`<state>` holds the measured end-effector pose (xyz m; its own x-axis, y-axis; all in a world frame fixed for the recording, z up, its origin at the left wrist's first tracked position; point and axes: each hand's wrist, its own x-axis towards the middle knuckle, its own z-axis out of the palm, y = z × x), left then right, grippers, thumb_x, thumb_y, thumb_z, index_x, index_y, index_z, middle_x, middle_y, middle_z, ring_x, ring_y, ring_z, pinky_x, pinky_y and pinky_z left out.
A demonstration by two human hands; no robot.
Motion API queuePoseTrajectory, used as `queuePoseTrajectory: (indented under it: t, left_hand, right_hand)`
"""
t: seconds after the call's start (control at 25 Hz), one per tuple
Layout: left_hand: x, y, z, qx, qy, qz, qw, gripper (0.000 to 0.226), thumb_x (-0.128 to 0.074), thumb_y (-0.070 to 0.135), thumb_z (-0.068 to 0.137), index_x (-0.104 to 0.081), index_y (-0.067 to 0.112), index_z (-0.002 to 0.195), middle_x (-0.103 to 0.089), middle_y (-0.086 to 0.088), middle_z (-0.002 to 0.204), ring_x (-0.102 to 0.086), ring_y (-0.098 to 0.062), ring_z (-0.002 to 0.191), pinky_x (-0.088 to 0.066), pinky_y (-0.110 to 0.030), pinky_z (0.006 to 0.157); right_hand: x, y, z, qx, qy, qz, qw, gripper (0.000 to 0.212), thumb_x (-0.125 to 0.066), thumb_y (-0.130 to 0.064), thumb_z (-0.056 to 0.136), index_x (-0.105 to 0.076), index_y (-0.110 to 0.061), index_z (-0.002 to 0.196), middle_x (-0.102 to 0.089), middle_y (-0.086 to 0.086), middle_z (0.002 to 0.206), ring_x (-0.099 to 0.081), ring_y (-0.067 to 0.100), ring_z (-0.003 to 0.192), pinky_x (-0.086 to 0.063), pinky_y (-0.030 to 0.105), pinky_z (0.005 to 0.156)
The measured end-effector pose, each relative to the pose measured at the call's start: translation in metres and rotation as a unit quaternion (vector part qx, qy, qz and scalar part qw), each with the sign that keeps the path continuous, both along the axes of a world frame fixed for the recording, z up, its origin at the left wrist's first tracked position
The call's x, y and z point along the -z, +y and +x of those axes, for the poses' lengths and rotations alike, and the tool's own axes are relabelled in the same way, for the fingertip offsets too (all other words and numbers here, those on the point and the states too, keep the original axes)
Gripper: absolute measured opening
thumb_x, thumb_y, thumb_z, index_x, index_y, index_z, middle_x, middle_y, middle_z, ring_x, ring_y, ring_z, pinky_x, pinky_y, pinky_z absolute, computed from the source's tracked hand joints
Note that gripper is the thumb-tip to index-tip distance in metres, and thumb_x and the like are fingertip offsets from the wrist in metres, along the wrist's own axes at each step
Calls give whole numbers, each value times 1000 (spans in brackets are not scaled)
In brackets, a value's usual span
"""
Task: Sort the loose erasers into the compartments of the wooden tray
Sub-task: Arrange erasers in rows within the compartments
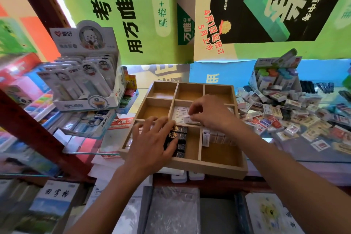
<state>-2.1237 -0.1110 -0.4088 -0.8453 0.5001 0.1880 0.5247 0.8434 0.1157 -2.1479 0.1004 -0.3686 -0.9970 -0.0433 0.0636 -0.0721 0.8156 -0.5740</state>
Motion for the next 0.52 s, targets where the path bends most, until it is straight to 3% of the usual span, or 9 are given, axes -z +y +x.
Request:
queuePoseTrajectory:
  t: [0.12,0.32,0.52]
  left_hand:
    - [-9,4,-20,46,-13,-50,998,72,-17,70,88,-45,33,143,-40,11,152,-23,-16,143,-15,-47,113]
    - [-9,10,-34,45,-65,-43,996,75,-15,79,86,-52,35,133,-50,13,141,-37,-12,132,-22,-42,109]
    - [-7,10,-34,52,-74,-56,994,77,-14,82,84,-51,35,132,-48,14,137,-38,-11,127,-25,-41,107]
  right_hand:
    - [-5,2,-11,-26,-48,90,994,10,-77,-23,84,-77,-22,94,-73,-7,95,-63,4,82,-55,26,77]
    - [-17,7,-25,-76,-126,82,986,10,-73,-18,87,-75,-22,96,-69,-10,89,-64,7,84,-50,23,73]
    - [-23,11,-35,-125,-181,74,973,16,-69,-13,90,-73,-22,103,-65,-15,87,-62,6,86,-45,25,73]
